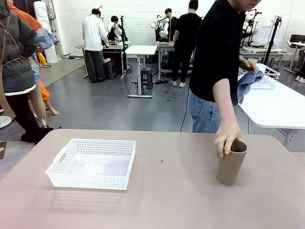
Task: Clean and organize the cups into the basket.
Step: Pick up the Organizing basket and move it to the center of the table, then pick up the Reusable plastic cup from the right side of the table and place it inside the Organizing basket.
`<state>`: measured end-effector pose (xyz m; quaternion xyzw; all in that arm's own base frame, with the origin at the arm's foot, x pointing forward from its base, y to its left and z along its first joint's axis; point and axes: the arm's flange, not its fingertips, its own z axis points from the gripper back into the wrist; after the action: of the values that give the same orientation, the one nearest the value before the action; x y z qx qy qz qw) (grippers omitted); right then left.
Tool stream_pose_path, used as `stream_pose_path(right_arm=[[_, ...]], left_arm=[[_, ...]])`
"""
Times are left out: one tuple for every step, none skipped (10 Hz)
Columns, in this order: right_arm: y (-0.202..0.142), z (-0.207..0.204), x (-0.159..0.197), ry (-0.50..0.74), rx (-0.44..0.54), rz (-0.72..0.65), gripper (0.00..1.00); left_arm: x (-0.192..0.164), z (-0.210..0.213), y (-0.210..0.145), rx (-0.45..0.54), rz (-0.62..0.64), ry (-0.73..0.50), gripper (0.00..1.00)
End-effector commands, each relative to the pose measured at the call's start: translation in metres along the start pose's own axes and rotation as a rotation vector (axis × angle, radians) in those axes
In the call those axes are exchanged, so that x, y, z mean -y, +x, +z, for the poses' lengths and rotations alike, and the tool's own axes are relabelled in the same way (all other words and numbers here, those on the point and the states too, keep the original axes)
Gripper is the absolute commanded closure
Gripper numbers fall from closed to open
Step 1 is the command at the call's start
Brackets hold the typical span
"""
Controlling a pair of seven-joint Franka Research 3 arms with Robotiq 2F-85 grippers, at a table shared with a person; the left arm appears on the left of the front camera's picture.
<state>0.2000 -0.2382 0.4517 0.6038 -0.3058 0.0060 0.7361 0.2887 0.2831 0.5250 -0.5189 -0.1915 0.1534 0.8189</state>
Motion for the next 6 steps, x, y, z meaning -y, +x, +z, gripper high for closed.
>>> stream_pose_path(right_arm=[[-0.003,-0.006,0.002,-0.061,-0.054,0.253,0.0],[0.001,-0.017,0.001,-0.082,-0.079,0.319,0.0],[0.009,-0.033,-0.002,-0.123,-0.116,0.409,0.0],[0.018,-0.05,-0.005,-0.147,-0.174,0.541,0.0],[0.028,-0.07,-0.004,-0.116,-0.205,0.62,0.0],[0.034,-0.086,0.003,-0.1,-0.251,0.701,0.0]], left_arm=[[0.0,0.0,0.0,0.0,0.0,0.0,0.0],[0.004,-0.015,-0.001,-0.088,-0.035,0.098,0.0],[0.013,-0.038,-0.005,-0.156,-0.102,0.243,0.0],[0.027,-0.06,-0.005,-0.205,-0.163,0.368,0.0],[0.046,-0.085,-0.003,-0.245,-0.21,0.488,0.0],[0.062,-0.107,-0.004,-0.277,-0.246,0.608,0.0]])
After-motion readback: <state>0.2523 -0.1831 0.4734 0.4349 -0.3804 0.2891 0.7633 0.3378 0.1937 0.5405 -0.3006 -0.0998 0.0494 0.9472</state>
